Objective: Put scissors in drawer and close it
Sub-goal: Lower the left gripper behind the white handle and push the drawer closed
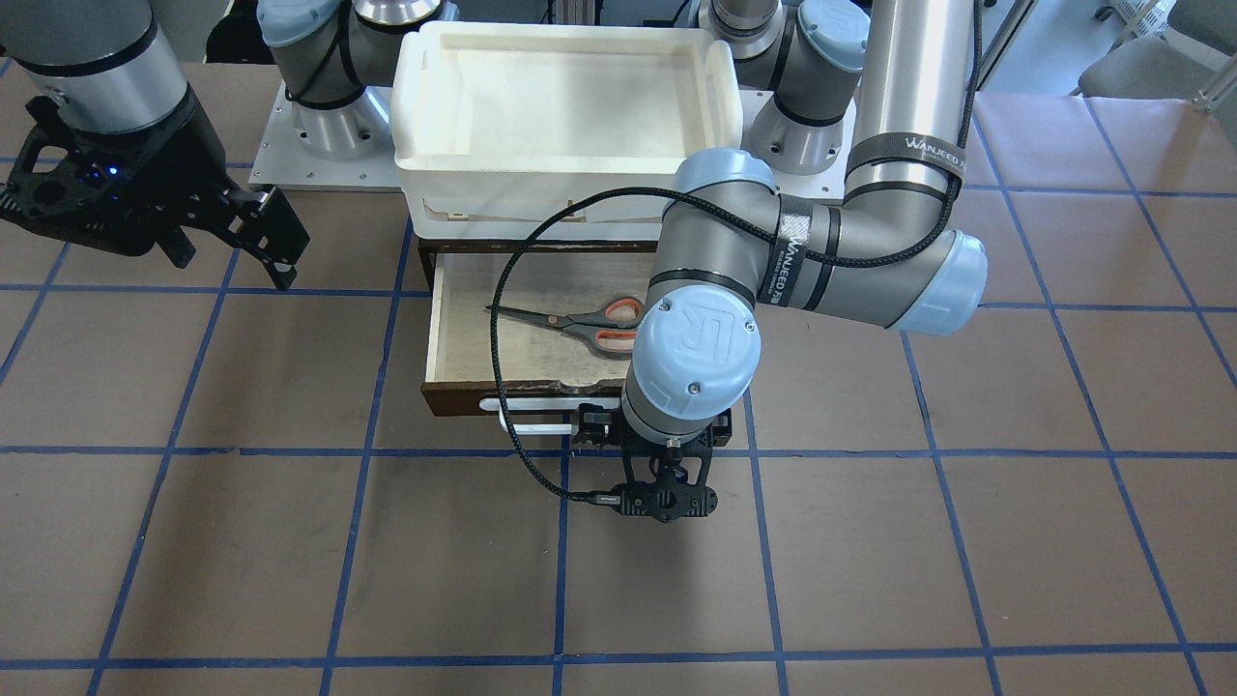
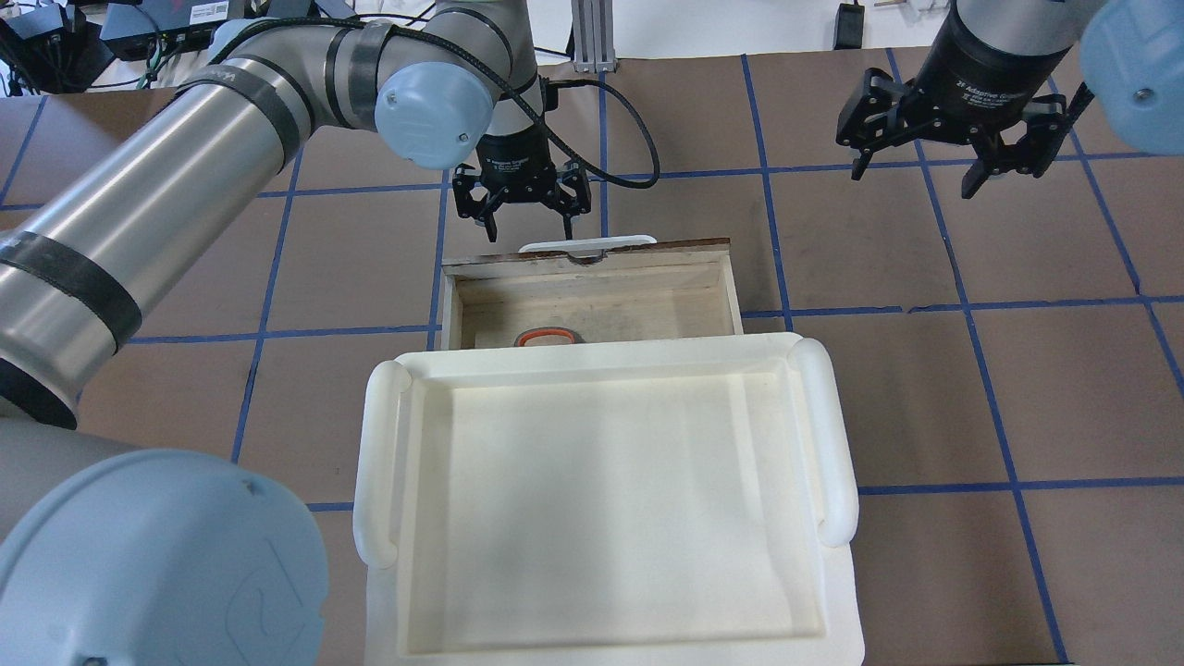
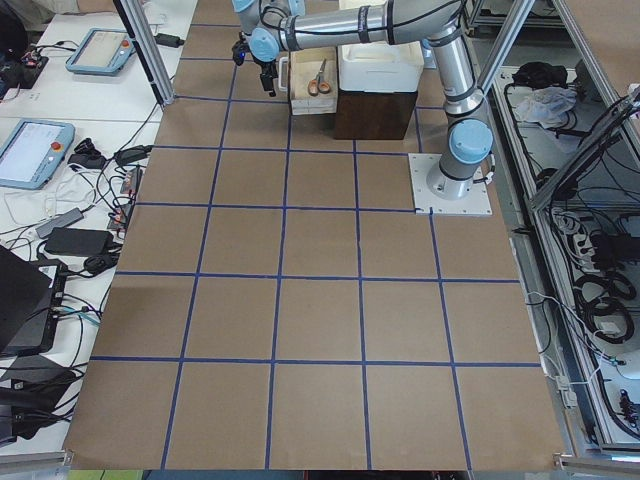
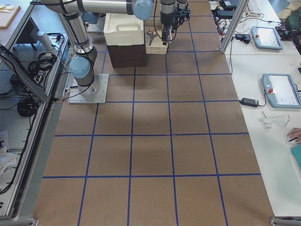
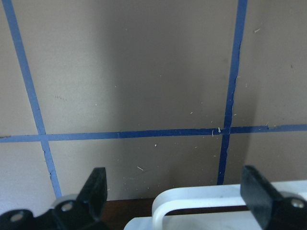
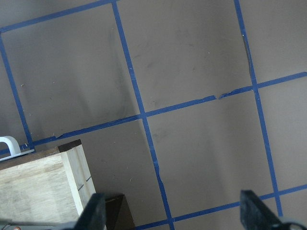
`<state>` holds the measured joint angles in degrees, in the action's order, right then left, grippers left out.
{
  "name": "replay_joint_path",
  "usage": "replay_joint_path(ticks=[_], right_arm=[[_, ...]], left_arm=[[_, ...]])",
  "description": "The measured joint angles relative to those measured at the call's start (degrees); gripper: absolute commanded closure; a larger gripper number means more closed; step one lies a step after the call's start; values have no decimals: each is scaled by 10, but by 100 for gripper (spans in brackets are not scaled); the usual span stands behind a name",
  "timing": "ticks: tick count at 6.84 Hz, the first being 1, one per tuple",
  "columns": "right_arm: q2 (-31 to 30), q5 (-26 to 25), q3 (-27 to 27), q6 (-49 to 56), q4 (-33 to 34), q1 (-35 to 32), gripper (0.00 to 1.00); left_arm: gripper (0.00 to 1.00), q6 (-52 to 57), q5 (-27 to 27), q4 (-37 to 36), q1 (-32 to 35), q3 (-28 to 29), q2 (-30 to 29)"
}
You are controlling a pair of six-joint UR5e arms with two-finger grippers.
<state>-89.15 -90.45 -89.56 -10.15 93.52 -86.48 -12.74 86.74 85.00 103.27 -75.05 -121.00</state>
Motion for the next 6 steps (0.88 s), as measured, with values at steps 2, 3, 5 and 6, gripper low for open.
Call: replay_joint_path(ticks=[2,3,5,6], right_arm=[[2,0,0,1,1,0,0],[3,1,-1,0,0,0,0],[4,2,-2,-5,-1,0,0],[4,0,-2,-5,-1,0,0]], left_arm=[[0,-6,-4,23,0,0,7],[0,-10,-9,29,0,0,10],[0,-22,-13,37,0,0,13],[0,-24,-13,35,-1,1,17]])
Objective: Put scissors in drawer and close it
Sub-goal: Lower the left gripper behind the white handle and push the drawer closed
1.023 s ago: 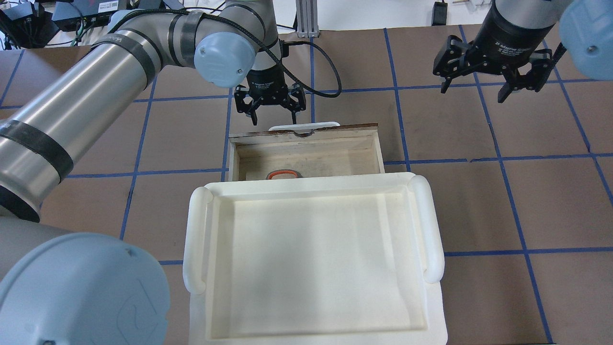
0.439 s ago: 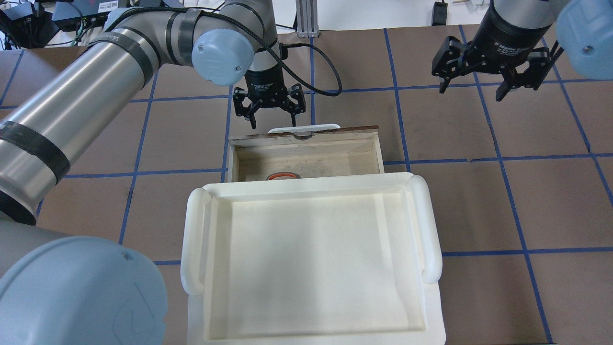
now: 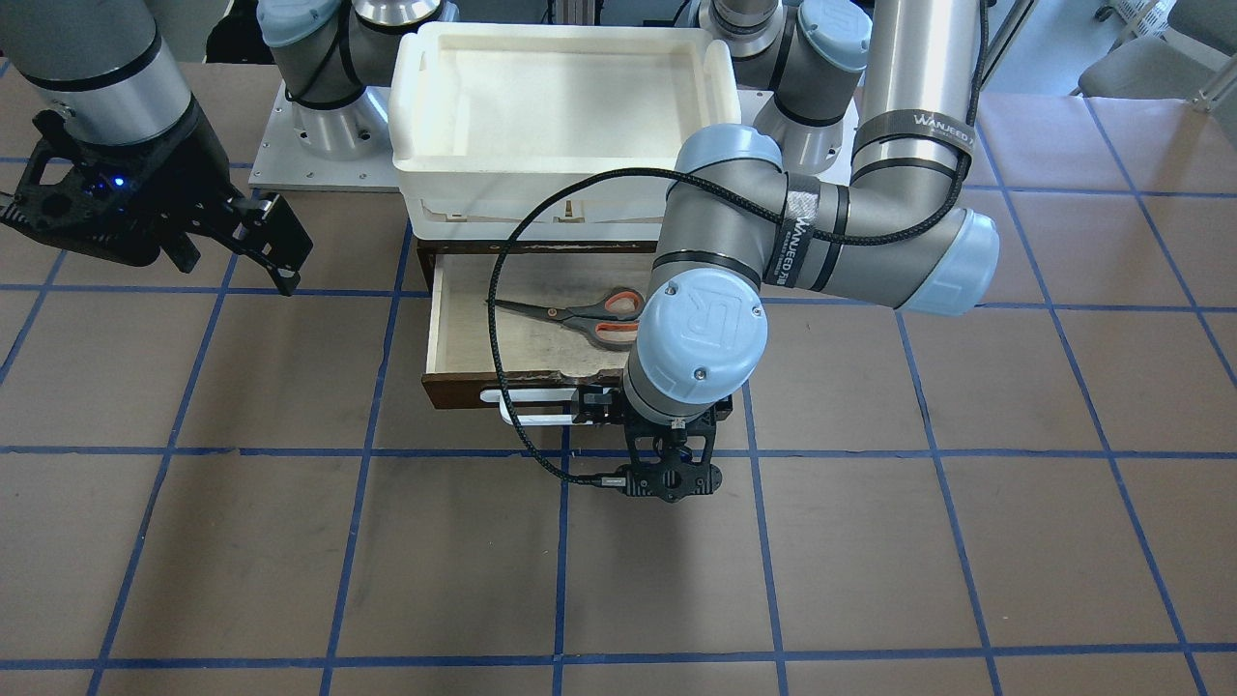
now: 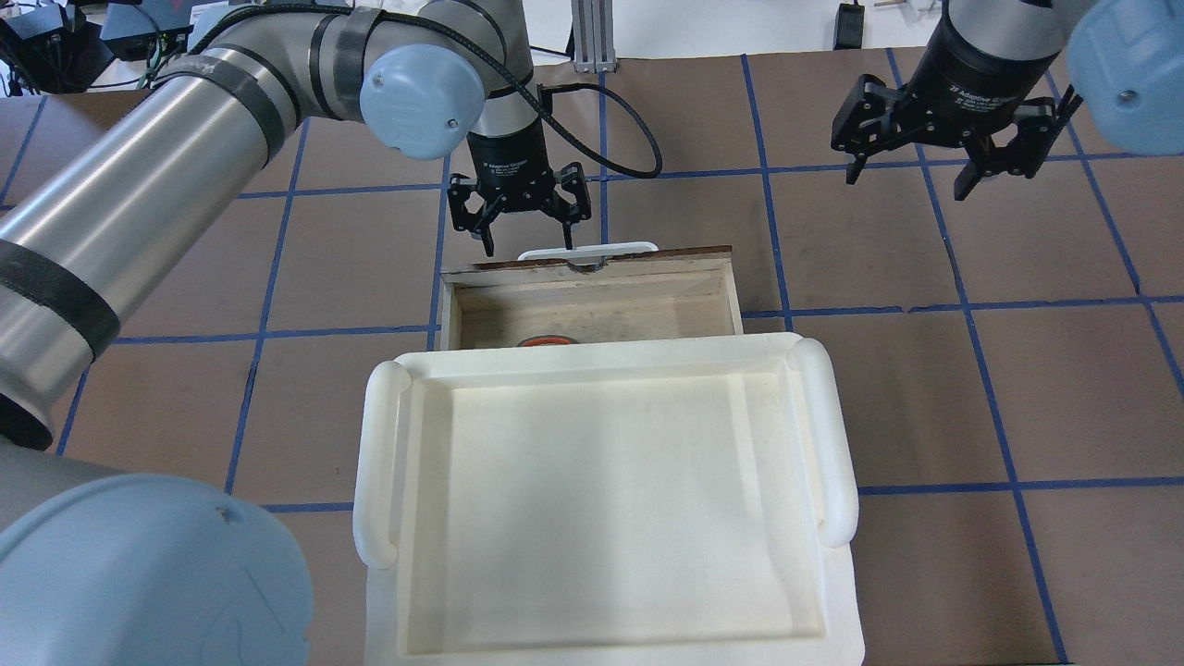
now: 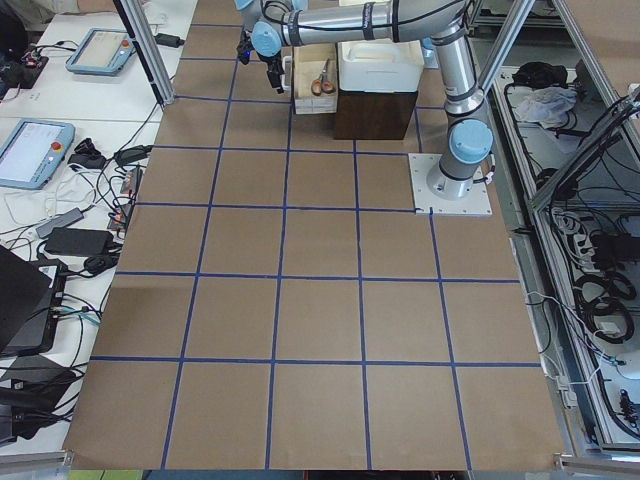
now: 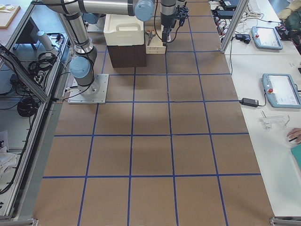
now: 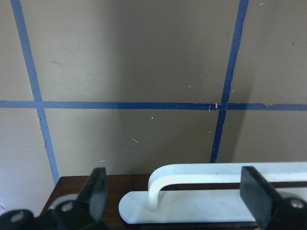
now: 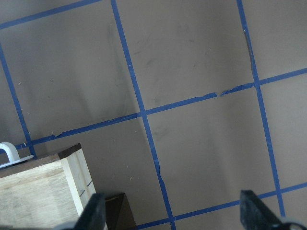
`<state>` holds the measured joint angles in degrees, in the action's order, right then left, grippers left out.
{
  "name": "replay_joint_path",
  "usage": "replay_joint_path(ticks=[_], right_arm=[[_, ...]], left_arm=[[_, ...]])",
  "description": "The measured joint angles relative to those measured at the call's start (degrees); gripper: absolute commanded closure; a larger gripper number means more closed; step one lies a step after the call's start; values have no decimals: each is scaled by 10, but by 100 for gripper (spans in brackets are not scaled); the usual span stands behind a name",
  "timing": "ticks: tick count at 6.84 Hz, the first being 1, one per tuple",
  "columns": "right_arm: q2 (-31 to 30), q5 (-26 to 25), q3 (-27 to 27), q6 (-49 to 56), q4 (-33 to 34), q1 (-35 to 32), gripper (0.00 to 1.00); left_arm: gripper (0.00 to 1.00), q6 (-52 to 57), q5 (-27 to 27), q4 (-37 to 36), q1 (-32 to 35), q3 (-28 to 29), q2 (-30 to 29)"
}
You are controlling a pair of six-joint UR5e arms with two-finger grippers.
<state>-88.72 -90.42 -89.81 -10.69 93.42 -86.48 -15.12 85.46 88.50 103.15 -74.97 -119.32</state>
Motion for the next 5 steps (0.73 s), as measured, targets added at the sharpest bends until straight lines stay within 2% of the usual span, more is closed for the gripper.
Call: replay_joint_path(ticks=[3,5], right_arm=[[0,2,-2,-1,0,0,0],[0,2,-2,-1,-1,0,0]], left_arm=[[0,-1,3,-67,-1,-3,-14],[0,-2,3,-61,-1,-10,-22]])
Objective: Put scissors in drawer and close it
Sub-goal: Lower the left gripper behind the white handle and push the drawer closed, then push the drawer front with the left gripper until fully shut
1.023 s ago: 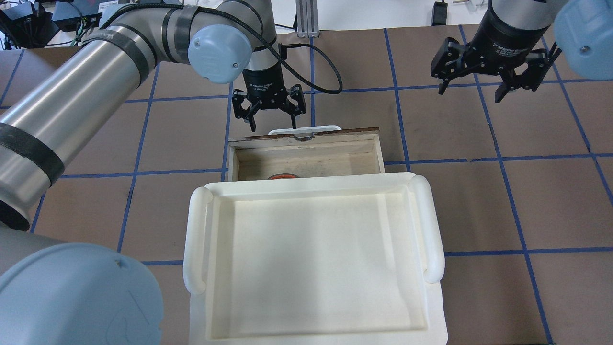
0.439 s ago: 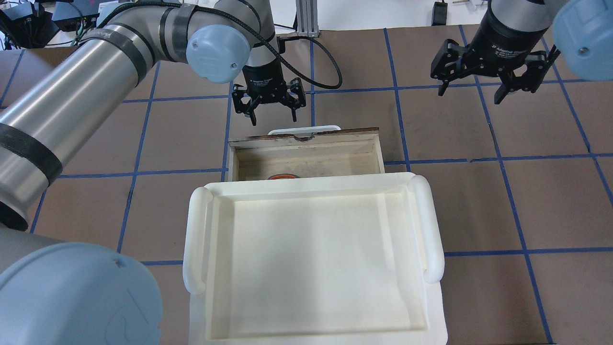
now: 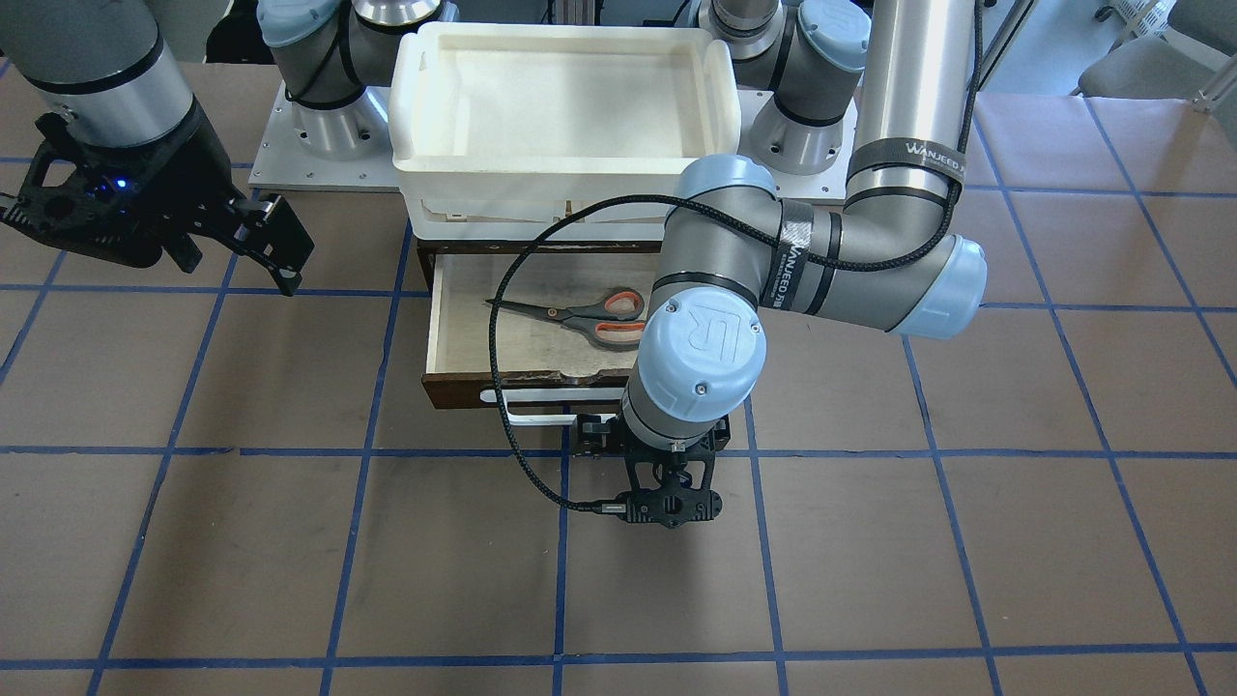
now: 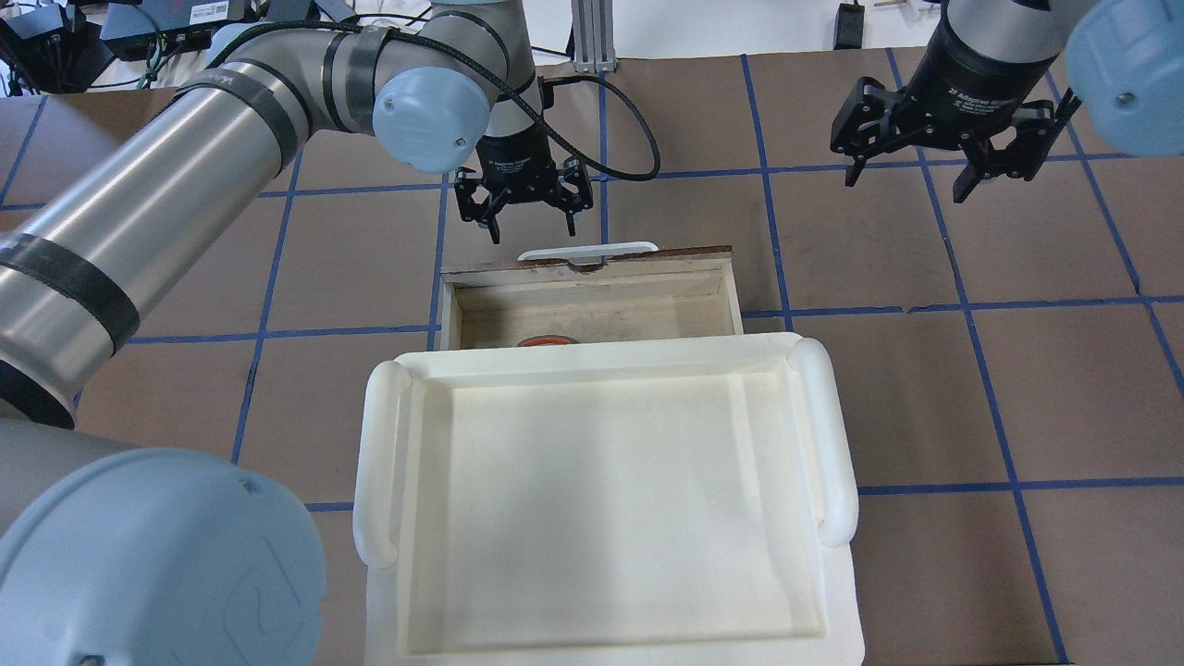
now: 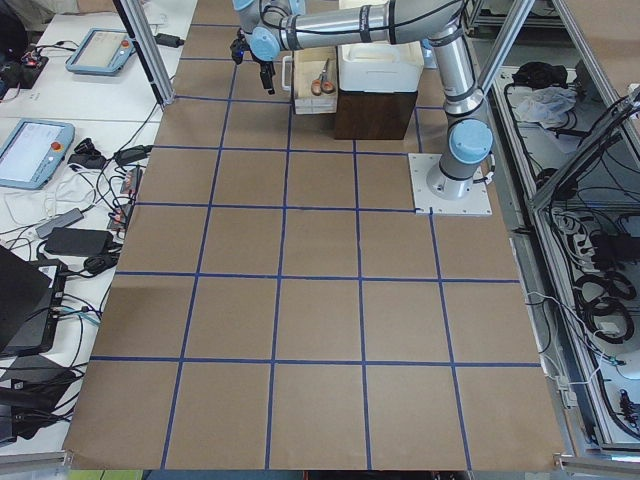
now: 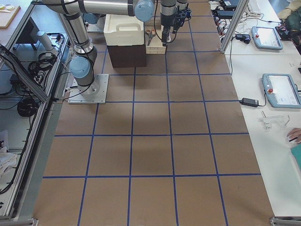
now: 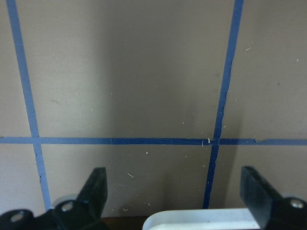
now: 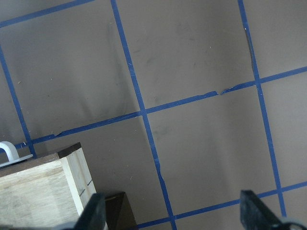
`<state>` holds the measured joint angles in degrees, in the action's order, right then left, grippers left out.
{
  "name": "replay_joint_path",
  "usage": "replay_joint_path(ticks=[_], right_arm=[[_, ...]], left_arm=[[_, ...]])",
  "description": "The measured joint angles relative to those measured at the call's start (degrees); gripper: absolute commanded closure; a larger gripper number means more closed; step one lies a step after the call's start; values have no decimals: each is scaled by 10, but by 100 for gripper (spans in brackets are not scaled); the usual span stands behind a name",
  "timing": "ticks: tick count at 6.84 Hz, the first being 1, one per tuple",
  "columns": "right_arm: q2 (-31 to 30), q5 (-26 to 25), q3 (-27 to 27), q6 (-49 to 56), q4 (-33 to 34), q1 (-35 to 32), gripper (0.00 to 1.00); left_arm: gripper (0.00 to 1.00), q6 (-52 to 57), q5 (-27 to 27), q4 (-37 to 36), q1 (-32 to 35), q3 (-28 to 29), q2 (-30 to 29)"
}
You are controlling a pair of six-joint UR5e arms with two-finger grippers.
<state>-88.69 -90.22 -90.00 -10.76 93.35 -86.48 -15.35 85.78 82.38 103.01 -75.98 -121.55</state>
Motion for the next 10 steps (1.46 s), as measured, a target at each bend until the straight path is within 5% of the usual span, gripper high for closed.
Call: replay_joint_path(ticks=[10], right_arm=[[5,1,-1,-2,0,0,0]], left_arm=[[0,-12,-26,122,3,-6,21]])
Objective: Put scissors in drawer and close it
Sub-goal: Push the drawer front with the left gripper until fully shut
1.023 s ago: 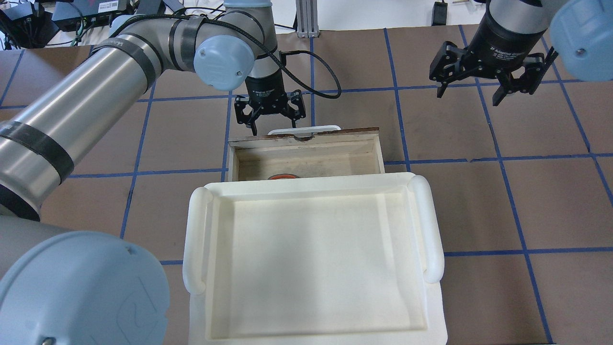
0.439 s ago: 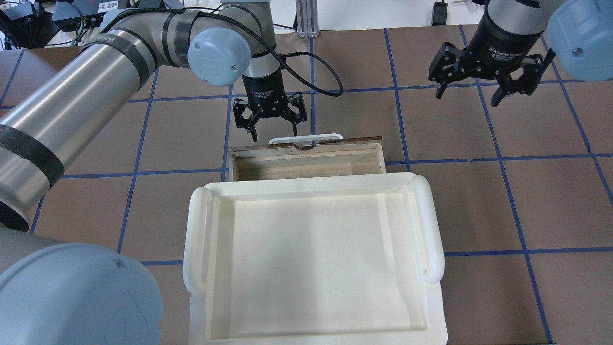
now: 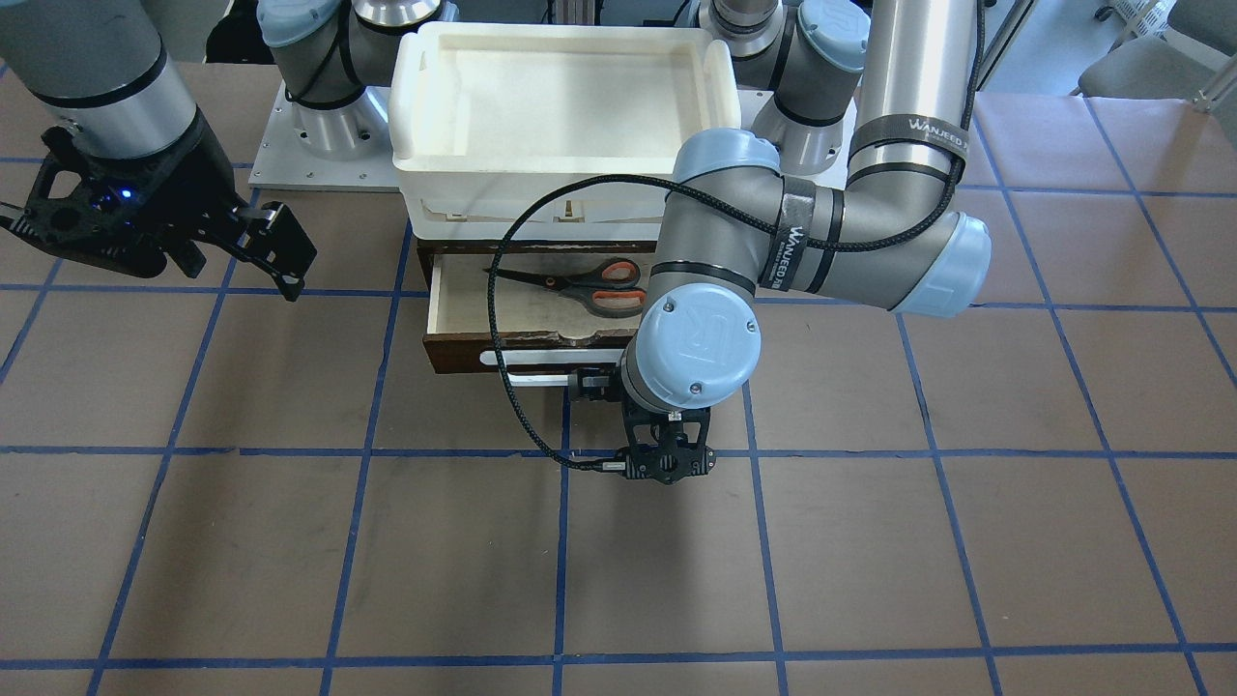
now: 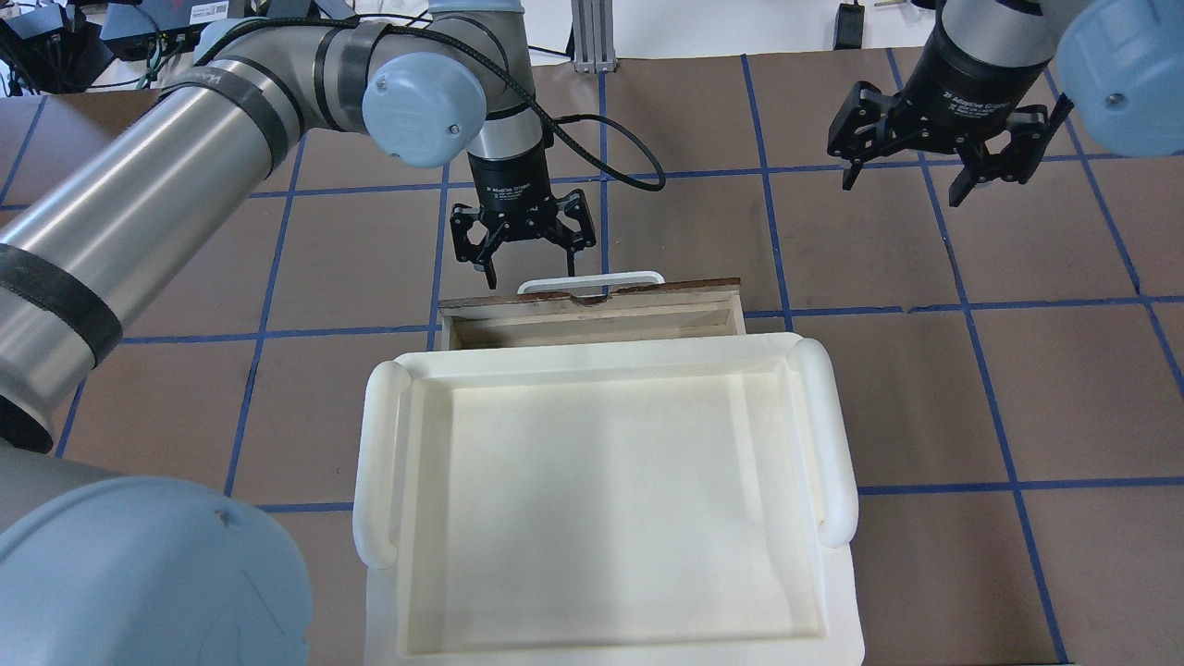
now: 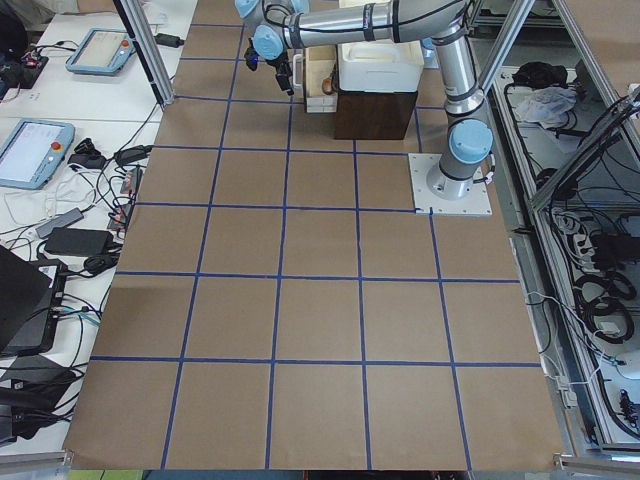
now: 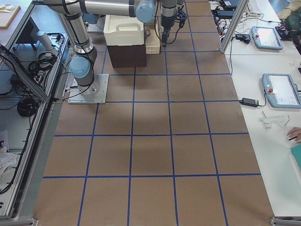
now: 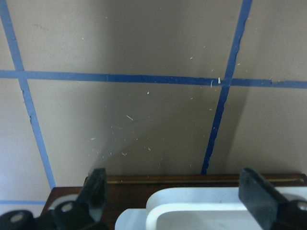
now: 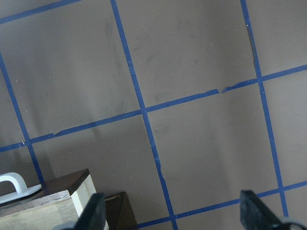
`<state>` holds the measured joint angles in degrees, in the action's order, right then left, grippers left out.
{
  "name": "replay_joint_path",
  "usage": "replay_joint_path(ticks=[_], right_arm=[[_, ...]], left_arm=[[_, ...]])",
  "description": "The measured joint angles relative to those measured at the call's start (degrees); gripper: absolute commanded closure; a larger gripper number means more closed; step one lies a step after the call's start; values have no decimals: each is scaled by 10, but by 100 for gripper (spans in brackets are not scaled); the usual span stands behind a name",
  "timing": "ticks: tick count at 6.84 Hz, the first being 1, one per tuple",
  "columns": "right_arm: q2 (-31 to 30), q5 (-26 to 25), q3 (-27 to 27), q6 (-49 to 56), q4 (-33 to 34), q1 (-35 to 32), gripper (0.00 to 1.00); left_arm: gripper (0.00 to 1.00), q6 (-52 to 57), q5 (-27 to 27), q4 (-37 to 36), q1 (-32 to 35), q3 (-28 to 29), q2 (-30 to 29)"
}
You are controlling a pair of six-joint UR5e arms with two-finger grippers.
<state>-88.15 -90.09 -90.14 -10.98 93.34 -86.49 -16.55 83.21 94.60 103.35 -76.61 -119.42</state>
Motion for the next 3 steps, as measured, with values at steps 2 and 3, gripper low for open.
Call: replay_joint_path(ticks=[2,3], right_arm=[[0,0,0,0,1,0,0],[0,-1,0,0,2,0,0]], left_arm=[[0,-2,-1,24,1,-2,1],[0,-5,-2,39,1,-5,3]])
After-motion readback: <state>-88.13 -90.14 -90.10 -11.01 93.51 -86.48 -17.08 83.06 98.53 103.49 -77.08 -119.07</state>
